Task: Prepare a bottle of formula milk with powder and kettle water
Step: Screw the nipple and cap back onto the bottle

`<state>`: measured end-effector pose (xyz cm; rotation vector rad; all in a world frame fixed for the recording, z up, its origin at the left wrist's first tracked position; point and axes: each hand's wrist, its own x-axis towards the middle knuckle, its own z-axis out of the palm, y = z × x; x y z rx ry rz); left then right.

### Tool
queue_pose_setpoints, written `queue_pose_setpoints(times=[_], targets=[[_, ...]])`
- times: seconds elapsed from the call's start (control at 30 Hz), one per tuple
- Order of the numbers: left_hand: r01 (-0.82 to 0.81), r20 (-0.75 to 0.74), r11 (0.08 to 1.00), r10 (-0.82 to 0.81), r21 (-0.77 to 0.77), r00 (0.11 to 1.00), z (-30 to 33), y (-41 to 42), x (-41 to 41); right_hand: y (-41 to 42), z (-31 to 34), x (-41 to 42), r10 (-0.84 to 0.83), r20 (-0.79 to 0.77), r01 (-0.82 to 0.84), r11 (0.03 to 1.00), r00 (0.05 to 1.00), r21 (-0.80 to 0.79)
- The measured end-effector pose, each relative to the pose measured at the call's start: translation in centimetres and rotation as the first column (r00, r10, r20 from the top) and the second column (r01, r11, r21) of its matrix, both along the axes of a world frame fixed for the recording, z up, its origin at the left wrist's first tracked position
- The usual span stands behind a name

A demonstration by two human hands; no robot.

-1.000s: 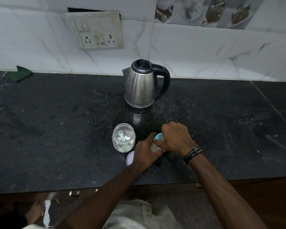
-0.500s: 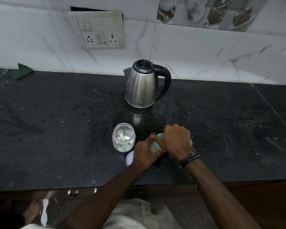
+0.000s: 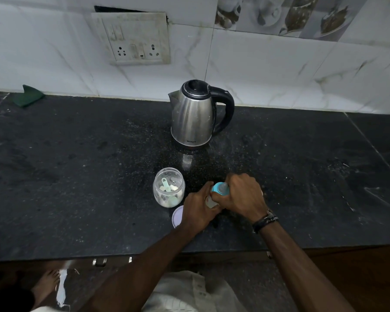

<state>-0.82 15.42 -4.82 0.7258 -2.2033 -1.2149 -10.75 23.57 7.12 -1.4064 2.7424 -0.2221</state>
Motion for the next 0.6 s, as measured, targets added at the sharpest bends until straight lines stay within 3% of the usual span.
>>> queue_pose_setpoints(times=[0.17,0.37,0.6], targets=[[-0.042,0.007,0.999,0.042,0.004,0.999,-0.2,0.4,-0.1,0.0,-1.0,1.6,-0.162,0.014,0.162,0.980,0.987,-0.114],[-0.090,-0.010,0.996,0.090,-0.002,0.996,-0.3,0.8,-0.3,-0.6,-1.1,2.9,-0.298,0.010,0.297,0.947,0.954,-0.120],[-0.077,0.007,0.997,0.077,-0.009,0.997,0.3,0.8,0.0,0.8,-1.6,2.2,-0.199,-0.028,0.193,0.970,0.980,-0.149]])
